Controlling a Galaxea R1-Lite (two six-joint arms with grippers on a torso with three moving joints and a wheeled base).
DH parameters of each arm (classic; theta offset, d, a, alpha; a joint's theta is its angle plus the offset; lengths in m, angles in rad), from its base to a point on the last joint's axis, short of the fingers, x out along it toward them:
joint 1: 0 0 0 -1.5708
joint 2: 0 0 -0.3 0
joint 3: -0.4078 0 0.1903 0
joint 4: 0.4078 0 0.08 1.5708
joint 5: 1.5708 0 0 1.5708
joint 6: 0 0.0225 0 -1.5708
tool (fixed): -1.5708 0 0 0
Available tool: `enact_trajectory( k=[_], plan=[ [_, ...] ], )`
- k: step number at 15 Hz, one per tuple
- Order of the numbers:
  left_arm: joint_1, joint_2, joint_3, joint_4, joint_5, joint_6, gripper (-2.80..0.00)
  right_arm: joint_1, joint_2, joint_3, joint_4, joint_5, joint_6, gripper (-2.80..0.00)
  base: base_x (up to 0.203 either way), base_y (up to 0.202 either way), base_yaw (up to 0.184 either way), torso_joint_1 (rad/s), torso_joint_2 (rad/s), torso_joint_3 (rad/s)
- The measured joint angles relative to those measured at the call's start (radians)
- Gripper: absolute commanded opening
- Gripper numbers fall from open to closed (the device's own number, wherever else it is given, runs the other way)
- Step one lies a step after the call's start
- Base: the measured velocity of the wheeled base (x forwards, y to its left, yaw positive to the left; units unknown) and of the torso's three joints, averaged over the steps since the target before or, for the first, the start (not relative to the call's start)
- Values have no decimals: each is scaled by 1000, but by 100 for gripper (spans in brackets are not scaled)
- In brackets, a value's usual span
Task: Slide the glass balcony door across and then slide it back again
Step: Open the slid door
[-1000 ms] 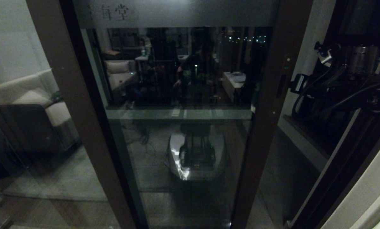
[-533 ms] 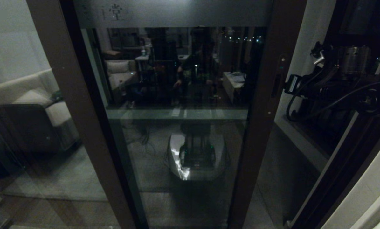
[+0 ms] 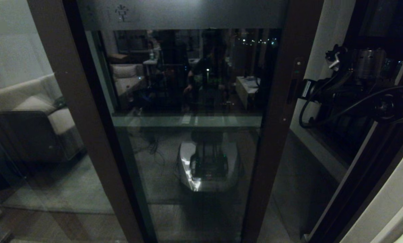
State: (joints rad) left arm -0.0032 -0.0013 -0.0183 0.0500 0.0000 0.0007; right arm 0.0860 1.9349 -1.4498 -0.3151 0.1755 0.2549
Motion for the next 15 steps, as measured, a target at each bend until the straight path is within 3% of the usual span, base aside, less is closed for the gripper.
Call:
enact_trajectory(
  k=[9, 15],
  plan=[
    [0, 0, 0, 0, 0, 1, -280, 23, 1, 5, 0, -2, 0, -280, 0, 0, 0, 0, 0, 0],
    [0, 0, 0, 0, 0, 0, -280, 65, 8, 11, -1, -60, -1, -280, 0, 0, 0, 0, 0, 0]
  ],
)
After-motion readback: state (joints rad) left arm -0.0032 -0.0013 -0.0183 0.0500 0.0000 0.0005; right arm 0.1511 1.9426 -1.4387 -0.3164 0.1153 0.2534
